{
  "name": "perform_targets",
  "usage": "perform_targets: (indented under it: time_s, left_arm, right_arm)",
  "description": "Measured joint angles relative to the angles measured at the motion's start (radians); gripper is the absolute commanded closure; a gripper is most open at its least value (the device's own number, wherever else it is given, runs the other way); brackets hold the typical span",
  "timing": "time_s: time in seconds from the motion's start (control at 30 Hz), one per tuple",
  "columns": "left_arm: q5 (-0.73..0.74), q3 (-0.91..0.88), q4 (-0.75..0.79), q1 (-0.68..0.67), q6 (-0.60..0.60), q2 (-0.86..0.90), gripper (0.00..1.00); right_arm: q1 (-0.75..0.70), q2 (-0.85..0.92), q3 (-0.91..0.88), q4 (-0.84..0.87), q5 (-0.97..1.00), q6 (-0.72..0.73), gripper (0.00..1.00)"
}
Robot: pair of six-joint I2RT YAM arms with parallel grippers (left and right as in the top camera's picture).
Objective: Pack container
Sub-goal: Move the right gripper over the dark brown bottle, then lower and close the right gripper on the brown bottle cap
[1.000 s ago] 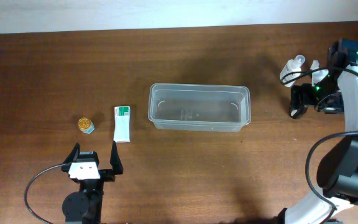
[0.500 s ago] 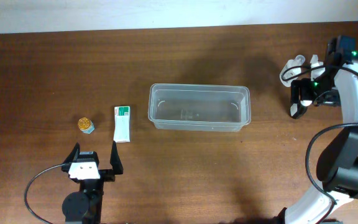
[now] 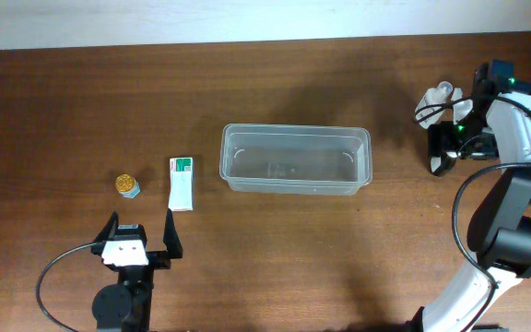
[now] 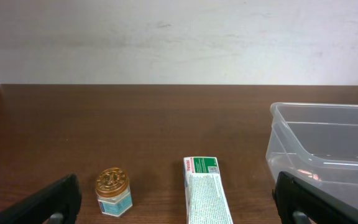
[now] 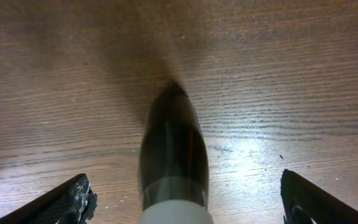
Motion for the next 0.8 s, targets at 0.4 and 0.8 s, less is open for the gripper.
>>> perform_targets:
  time_s: [0.4, 0.8]
  left_arm:
    - [0.0, 0.0, 0.0, 0.0, 0.0, 0.0, 0.01]
    - [0.0, 0.0, 0.0, 0.0, 0.0, 0.0, 0.01]
  right_arm:
    - [0.0, 0.014, 0.0, 0.007, 0.03, -0.005, 0.42]
    - [0.0, 0.014, -0.002, 0.008, 0.034, -0.006, 0.66]
